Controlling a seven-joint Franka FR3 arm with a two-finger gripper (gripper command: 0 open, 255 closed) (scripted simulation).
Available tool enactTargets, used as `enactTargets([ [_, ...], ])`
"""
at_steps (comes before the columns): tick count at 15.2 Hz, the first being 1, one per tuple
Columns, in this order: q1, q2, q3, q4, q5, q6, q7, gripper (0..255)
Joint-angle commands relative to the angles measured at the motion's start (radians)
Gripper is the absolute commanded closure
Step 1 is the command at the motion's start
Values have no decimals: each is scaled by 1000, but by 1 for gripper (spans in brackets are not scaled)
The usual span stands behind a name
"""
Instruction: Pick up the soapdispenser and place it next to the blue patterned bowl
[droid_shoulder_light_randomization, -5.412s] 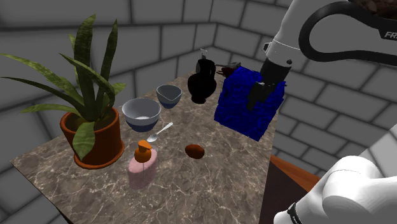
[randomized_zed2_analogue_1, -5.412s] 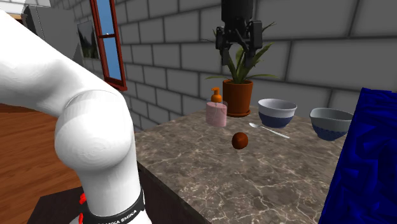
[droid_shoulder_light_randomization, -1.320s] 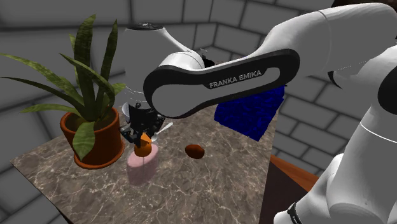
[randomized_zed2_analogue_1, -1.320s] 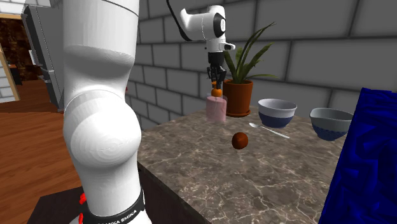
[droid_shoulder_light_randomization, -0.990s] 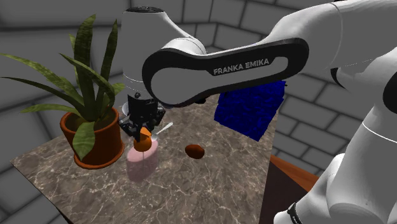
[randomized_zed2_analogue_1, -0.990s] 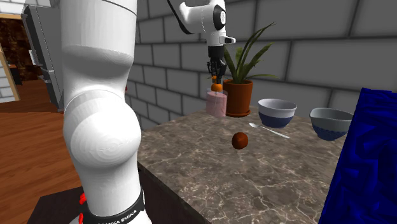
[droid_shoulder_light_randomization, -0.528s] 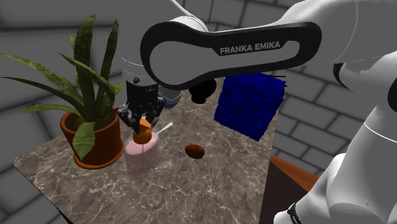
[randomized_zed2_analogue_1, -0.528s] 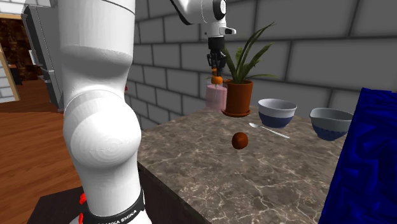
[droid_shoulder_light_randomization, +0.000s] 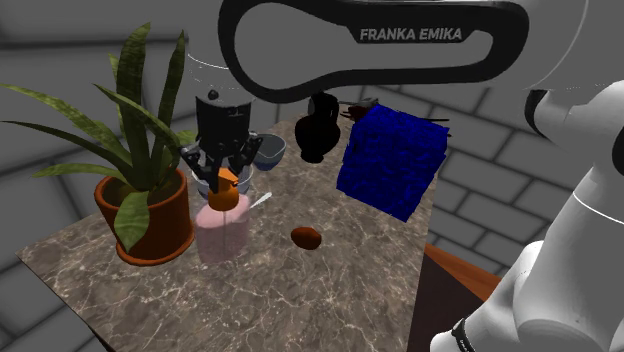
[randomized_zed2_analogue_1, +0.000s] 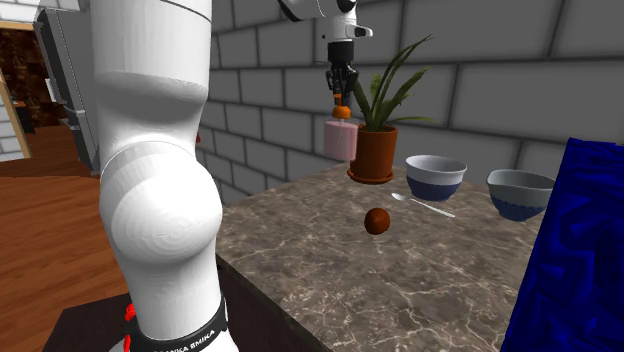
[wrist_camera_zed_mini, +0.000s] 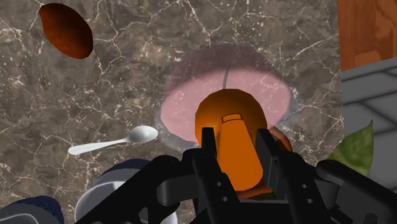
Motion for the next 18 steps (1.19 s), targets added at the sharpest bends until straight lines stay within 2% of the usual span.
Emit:
enactTargets([
  [1,3,3,1,32,-1,-29,1,255],
  [18,47,77,10,357,-41,-290,10,255],
])
